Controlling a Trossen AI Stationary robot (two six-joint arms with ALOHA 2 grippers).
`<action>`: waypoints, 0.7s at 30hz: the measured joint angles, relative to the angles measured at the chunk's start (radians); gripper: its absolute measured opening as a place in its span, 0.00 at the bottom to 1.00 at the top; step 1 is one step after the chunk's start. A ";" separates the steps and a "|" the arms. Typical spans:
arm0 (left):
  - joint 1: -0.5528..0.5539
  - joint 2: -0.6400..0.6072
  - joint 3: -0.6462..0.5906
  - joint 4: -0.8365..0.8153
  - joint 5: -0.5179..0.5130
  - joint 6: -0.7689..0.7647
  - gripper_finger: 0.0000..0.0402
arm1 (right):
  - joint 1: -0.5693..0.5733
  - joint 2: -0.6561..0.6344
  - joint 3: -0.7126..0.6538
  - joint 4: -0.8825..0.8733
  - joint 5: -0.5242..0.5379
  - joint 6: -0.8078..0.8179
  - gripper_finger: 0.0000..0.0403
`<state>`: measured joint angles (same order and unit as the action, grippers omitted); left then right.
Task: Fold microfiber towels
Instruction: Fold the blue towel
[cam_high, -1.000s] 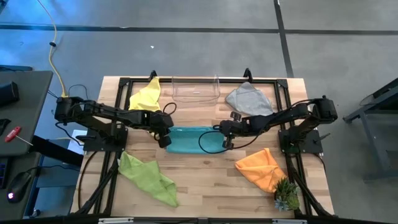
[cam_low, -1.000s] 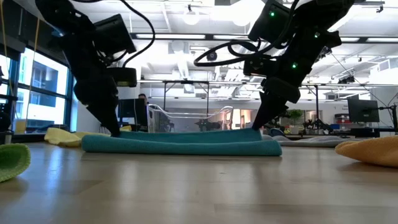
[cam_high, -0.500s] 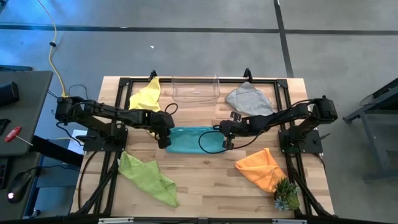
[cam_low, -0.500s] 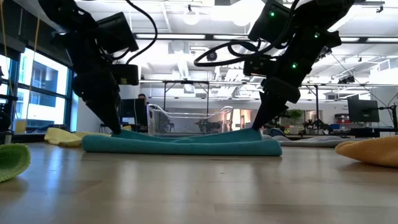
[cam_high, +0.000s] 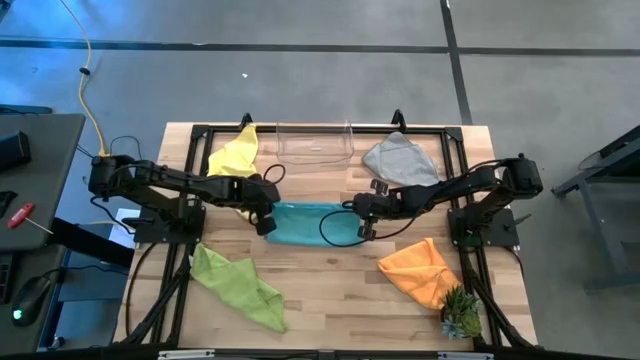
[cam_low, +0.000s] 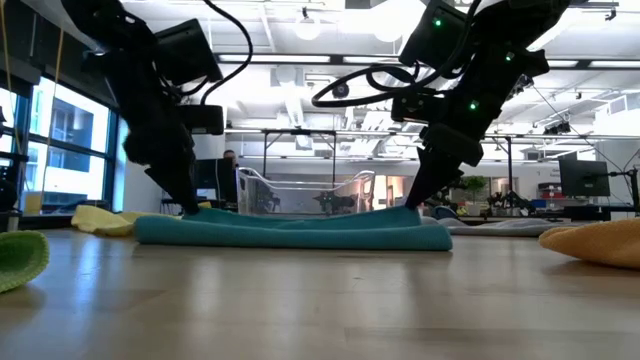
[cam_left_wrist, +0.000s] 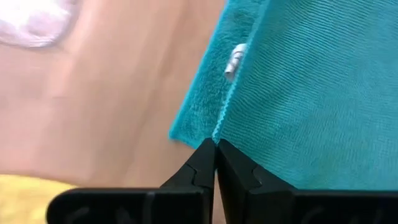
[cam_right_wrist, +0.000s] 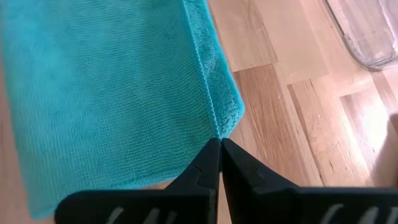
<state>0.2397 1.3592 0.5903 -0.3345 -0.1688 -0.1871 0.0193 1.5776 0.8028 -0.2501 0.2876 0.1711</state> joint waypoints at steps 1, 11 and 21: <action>0.008 0.000 0.000 0.004 -0.014 -0.001 0.00 | 0.000 0.000 0.000 0.000 0.002 0.000 0.00; 0.075 0.082 0.000 0.092 -0.001 0.007 0.00 | -0.014 0.005 0.001 0.000 0.010 0.013 0.00; 0.080 0.095 0.000 0.119 -0.059 0.001 0.15 | -0.019 0.064 0.001 -0.004 0.043 0.087 0.17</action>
<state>0.3200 1.4537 0.5907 -0.2155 -0.2283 -0.1862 -0.0002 1.6420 0.8040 -0.2545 0.3307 0.2580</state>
